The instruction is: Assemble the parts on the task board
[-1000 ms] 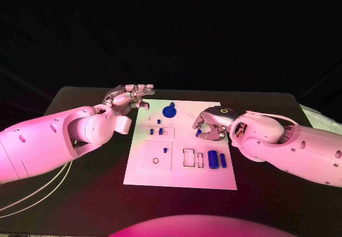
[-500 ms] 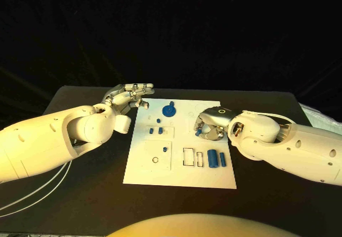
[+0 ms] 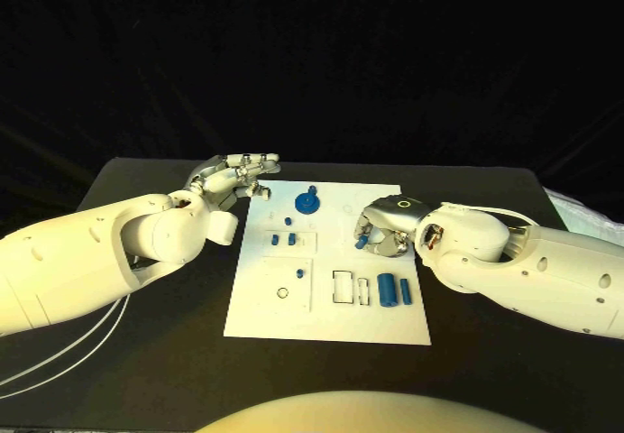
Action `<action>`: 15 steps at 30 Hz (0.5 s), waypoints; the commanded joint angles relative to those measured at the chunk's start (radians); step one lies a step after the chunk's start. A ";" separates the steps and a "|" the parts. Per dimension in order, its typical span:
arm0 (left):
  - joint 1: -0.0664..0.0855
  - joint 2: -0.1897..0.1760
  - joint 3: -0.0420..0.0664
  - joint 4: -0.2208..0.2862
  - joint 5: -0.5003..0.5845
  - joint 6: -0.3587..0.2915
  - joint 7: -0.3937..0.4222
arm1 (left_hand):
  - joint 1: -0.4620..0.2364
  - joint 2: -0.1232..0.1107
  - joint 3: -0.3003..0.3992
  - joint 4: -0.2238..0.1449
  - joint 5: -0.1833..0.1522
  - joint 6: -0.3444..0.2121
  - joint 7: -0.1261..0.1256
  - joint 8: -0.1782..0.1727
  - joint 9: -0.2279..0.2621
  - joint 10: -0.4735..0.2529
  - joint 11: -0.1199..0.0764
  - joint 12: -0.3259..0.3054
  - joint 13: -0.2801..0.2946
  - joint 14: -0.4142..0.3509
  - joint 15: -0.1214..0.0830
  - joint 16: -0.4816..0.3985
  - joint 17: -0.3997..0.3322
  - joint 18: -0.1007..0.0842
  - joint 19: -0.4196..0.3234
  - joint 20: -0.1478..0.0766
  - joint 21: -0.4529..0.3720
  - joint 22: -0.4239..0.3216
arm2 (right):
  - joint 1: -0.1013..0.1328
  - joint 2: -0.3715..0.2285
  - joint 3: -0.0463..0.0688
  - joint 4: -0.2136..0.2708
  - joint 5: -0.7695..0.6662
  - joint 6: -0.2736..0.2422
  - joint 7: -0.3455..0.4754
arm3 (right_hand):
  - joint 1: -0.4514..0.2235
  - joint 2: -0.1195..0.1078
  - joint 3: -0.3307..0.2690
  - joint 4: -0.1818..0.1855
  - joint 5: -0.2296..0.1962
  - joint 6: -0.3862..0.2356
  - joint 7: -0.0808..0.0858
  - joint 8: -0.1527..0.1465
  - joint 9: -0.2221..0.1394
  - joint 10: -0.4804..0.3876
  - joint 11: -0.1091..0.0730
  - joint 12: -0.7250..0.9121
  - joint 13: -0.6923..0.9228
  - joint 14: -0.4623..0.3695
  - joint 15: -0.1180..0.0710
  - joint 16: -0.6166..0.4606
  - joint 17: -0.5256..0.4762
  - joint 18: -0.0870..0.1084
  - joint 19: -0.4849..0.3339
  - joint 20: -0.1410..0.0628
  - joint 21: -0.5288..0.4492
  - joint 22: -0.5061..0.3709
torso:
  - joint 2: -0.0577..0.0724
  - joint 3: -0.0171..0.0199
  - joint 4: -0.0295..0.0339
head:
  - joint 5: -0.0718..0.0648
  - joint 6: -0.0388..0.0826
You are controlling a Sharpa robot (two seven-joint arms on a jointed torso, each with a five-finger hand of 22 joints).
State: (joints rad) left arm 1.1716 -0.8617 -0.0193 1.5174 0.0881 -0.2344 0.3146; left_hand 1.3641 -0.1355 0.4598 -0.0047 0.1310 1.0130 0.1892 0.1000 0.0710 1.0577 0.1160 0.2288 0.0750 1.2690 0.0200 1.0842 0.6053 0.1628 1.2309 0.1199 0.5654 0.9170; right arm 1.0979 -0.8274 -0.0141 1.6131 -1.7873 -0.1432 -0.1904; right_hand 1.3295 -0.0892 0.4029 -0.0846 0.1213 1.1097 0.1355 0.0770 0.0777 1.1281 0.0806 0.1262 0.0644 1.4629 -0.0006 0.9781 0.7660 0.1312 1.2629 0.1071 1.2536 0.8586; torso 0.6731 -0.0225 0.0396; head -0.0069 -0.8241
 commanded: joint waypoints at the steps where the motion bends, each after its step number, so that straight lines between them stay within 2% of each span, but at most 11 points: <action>1: 0.000 0.000 0.000 0.002 -0.002 0.020 0.001 | -0.005 0.001 -0.005 -0.002 -0.006 -0.007 -0.001 0.001 -0.001 -0.004 0.000 0.003 -0.002 -0.001 0.004 0.003 -0.001 0.019 0.002 0.001 -0.006 -0.001 | -0.002 0.000 0.000 0.002 -0.012 -0.001 0.002 | 0.001 0.015 0.008 0.002 -0.008 0.015 -0.001 0.010 0.004 0.015 -0.003 0.004 0.000 0.002 -0.008 0.009 0.002 -0.003 0.004 -0.006 0.008 0.004 | 0.000 -0.0005 0.0004 | -0.001 0.000; 9: 0.000 0.000 0.000 0.002 -0.002 0.019 0.000 | -0.005 0.001 -0.005 -0.002 -0.006 -0.007 -0.001 0.001 -0.001 -0.004 0.000 0.003 -0.002 -0.001 0.004 0.003 -0.001 0.019 0.002 0.001 -0.006 -0.001 | -0.002 0.002 0.000 0.004 0.030 -0.065 0.008 | -0.015 0.036 0.016 0.024 -0.019 0.048 -0.012 0.023 0.010 0.059 -0.015 0.008 0.003 0.013 -0.018 0.047 0.039 -0.009 0.024 -0.015 0.028 0.043 | 0.000 -0.0005 0.0013 | -0.004 -0.002; 15: 0.000 -0.001 0.000 0.001 -0.002 0.020 -0.001 | -0.004 0.003 -0.006 -0.002 -0.006 -0.007 -0.001 0.001 -0.001 -0.006 0.000 0.004 -0.002 -0.001 0.004 0.003 -0.001 0.019 0.003 0.001 -0.007 -0.001 | -0.003 0.002 0.000 0.006 0.050 -0.103 -0.010 | -0.006 0.052 0.031 0.027 -0.045 0.063 -0.018 0.029 0.015 0.083 -0.023 0.007 0.004 0.017 -0.025 0.066 0.053 -0.012 0.033 -0.022 0.038 0.059 | 0.000 -0.0008 0.0016 | -0.005 -0.004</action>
State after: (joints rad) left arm 1.1714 -0.8628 -0.0194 1.5174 0.0881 -0.2335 0.3116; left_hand 1.3641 -0.1355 0.4598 -0.0047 0.1310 1.0130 0.1892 0.1000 0.0710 1.0577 0.1159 0.2288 0.0741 1.2690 0.0200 1.0842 0.6054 0.1629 1.2309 0.1199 0.5654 0.9171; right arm 1.0956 -0.8268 -0.0147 1.6159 -1.7568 -0.2001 -0.1899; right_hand 1.3143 -0.0581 0.4295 -0.0577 0.0813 1.1644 0.1154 0.1029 0.0905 1.2037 0.0570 0.1313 0.0680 1.4649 -0.0165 1.0396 0.8186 0.1312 1.2915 0.0859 1.2861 0.9167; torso 0.6730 -0.0229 0.0407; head -0.0116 -0.8268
